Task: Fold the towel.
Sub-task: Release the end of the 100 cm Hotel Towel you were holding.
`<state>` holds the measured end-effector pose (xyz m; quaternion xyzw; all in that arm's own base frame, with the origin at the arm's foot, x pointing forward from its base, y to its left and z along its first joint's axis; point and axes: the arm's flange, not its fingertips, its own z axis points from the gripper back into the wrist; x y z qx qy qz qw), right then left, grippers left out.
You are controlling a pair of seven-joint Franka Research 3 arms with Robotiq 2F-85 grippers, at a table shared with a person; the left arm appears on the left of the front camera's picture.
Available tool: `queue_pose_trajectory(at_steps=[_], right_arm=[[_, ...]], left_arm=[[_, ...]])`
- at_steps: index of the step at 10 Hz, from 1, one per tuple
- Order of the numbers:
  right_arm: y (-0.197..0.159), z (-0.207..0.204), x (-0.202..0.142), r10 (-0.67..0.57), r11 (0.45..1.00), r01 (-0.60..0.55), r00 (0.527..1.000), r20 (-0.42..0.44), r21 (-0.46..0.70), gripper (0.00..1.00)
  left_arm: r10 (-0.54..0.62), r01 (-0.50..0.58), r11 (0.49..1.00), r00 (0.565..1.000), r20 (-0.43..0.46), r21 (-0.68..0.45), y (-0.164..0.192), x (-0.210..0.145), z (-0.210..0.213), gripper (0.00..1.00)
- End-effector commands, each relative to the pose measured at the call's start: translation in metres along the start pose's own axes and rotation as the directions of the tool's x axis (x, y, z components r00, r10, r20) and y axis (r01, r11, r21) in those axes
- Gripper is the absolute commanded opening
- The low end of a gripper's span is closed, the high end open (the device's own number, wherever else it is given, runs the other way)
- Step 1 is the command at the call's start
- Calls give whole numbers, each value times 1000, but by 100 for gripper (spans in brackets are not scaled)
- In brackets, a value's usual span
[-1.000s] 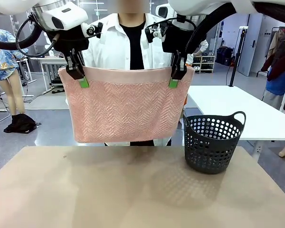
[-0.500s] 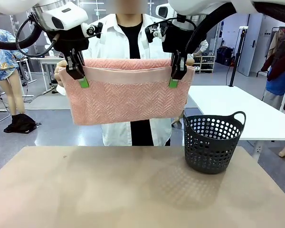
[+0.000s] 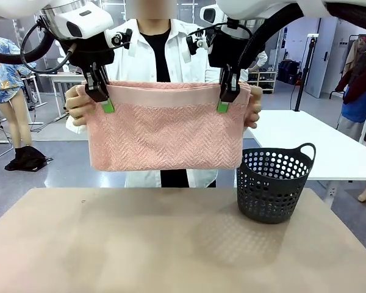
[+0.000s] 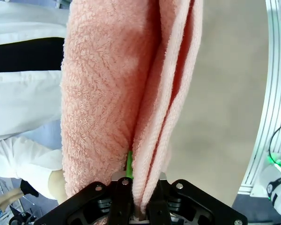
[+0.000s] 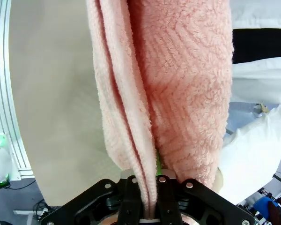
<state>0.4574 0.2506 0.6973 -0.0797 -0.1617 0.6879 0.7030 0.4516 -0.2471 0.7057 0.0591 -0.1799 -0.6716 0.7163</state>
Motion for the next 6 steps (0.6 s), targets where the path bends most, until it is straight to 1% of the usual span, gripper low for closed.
queue_pose_trajectory(at_steps=[1,6], right_arm=[[0,3,-3,17,1000,-17,1000,-3,-4,0],[0,3,-3,17,1000,-17,1000,-3,-4,0]], left_arm=[[-5,5,1000,1000,-1,2,1,-2,2,0],[-5,5,1000,1000,-1,2,1,-2,2,0]])
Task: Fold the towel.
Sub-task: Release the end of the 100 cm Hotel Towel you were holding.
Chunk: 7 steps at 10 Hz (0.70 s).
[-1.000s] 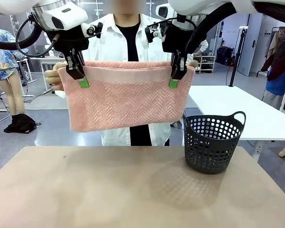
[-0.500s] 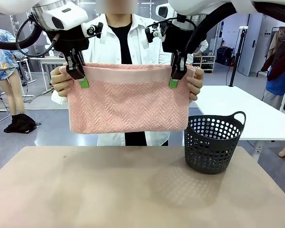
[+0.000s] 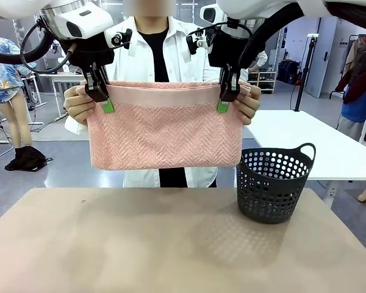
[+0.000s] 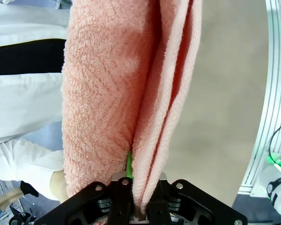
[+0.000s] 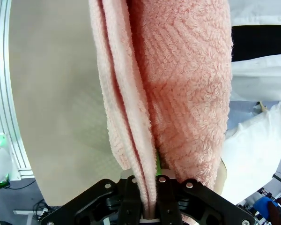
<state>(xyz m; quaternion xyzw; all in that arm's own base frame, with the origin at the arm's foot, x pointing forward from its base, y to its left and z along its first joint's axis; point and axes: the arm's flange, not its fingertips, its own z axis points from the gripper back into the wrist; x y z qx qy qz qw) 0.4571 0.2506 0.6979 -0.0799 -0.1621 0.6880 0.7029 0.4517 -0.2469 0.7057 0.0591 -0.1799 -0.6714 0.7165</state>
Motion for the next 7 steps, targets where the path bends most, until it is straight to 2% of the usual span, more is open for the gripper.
queue_pose_trajectory(at_steps=[1,3,4,5,6,7], right_arm=[[0,2,-3,17,1000,-17,1000,-4,-3,0],[0,2,-3,17,1000,-17,1000,-4,-3,0],[0,0,0,0,1000,0,1000,0,0,40],[0,0,0,-15,1000,15,1000,-1,-4,41],[0,4,1,-21,1000,21,1000,6,-9,77],[-1,9,1,-18,1000,18,1000,22,-18,43]], left_arm=[[-5,5,1000,1000,-1,2,1,-2,2,0],[-5,5,1000,1000,-1,2,1,-2,2,0],[0,0,1000,1000,0,0,0,0,0,45],[-11,11,1000,1000,15,-3,0,-1,2,49],[-8,8,1000,1000,12,0,1,-3,7,91],[0,-1,1000,1000,18,6,3,-5,13,95]])
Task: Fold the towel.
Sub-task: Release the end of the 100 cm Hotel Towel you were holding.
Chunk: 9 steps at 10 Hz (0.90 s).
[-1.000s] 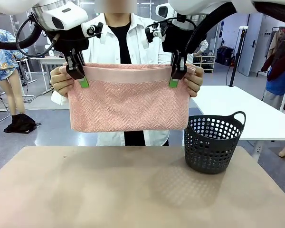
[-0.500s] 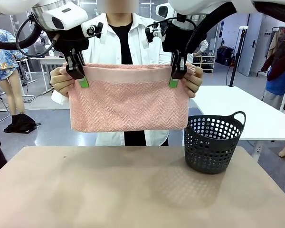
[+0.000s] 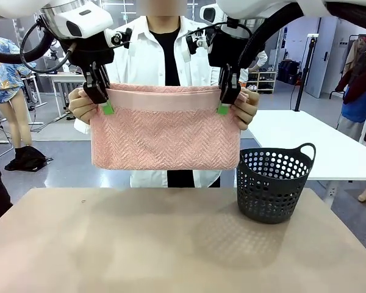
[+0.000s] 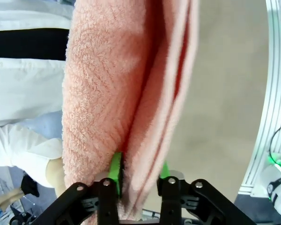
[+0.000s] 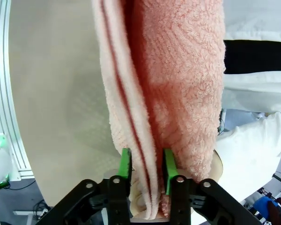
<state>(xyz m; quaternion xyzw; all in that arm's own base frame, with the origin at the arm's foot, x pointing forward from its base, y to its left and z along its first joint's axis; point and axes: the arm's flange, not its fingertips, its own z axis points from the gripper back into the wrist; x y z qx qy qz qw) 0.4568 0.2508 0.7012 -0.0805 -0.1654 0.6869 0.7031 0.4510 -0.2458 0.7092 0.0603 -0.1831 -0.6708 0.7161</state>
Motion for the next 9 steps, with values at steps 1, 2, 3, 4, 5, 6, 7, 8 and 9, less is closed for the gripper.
queue_pose_trajectory(at_steps=[1,2,3,4,5,6,7,8,9], right_arm=[[-5,11,-1,-24,1000,25,999,29,-17,100],[-7,18,-3,-33,999,34,999,36,-23,78],[-6,27,-6,-40,999,41,998,53,-28,100],[-5,40,-11,-50,997,53,997,65,-52,100],[-2,57,-20,-74,994,81,994,84,-78,100],[1,77,-36,-109,990,119,986,122,-77,100],[4,98,-61,-188,977,202,969,158,-74,100],[8,115,-92,-295,947,311,943,156,-86,100],[17,128,-130,-410,901,428,892,189,-67,100]], left_arm=[[25,-25,1000,1000,13,2,6,-6,16,100],[27,-28,1000,999,32,12,7,-8,25,100],[21,-22,1000,998,53,19,6,-9,36,100],[26,-29,999,997,75,34,4,-11,48,94],[41,-44,999,993,113,29,2,-16,65,100],[111,-113,994,982,152,9,1,-28,87,100],[217,-213,976,955,200,-43,-1,-50,115,100],[269,-271,962,936,228,-21,-8,-78,139,100],[336,-337,941,914,228,-37,-17,-114,156,100]])
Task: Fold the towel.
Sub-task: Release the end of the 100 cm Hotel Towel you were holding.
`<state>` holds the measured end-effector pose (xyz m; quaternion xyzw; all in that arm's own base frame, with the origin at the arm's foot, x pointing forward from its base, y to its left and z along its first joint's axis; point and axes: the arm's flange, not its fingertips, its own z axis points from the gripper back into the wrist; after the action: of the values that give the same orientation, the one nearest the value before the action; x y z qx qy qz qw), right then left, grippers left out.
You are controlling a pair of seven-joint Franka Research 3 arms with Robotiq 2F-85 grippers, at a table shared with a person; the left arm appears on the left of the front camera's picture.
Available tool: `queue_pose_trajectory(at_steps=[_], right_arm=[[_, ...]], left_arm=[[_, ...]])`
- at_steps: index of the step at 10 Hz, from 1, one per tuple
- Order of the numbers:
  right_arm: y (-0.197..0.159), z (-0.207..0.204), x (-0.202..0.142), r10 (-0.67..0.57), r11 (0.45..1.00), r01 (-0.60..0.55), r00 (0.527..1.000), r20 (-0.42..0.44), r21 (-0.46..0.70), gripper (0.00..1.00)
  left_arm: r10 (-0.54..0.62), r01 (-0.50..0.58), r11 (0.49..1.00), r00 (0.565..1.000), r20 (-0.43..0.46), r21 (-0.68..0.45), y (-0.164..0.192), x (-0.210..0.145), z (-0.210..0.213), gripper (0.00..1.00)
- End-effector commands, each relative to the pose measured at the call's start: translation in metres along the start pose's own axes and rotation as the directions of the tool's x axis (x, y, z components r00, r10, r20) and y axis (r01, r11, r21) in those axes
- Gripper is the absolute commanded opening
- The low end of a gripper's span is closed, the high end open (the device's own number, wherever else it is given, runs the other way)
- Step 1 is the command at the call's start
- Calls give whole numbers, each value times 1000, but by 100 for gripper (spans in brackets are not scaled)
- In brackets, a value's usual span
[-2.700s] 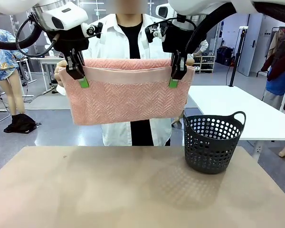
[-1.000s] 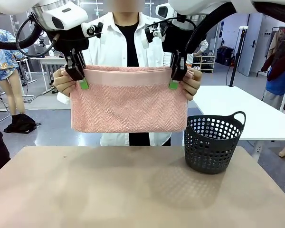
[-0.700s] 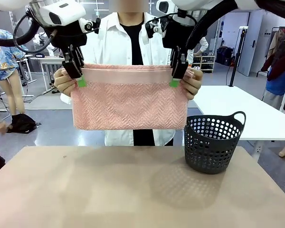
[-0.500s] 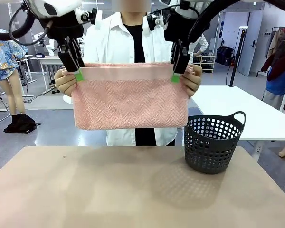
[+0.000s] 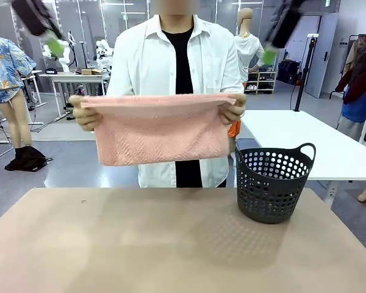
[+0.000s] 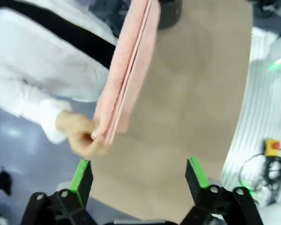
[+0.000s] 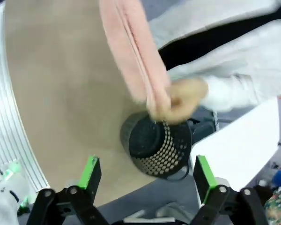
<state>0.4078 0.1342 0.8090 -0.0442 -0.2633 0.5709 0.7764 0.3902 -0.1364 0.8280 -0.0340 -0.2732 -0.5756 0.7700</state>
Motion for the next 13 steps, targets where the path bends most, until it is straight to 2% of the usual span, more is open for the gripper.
queue_pose_trajectory(at_steps=[1,3,4,5,6,7,8,9,13], right_arm=[[5,15,-62,-243,970,244,968,54,-5,100],[7,29,-119,-426,904,424,894,139,43,100],[10,32,-141,-511,859,512,848,141,30,100],[12,35,-168,-607,787,617,777,165,-13,100],[16,37,-186,-641,756,655,738,210,8,100],[18,34,-190,-646,754,656,734,209,28,100],[18,29,-186,-631,771,636,755,181,32,100],[5,45,-196,-628,774,633,762,158,22,100],[5,45,-196,-628,774,633,762,158,22,100]], left_arm=[[176,-176,984,984,19,11,-3,-55,29,100],[359,-359,933,933,39,-1,-3,-107,44,100],[394,-394,919,919,32,4,-5,-125,47,100],[434,-438,899,896,88,22,-6,-143,53,100],[470,-478,877,875,112,54,-7,-155,55,100],[488,-497,866,863,129,49,-5,-161,57,100],[481,-490,870,868,120,56,-4,-157,56,100],[464,-468,883,883,70,38,5,-164,64,100],[464,-468,883,883,70,38,5,-164,64,100]])
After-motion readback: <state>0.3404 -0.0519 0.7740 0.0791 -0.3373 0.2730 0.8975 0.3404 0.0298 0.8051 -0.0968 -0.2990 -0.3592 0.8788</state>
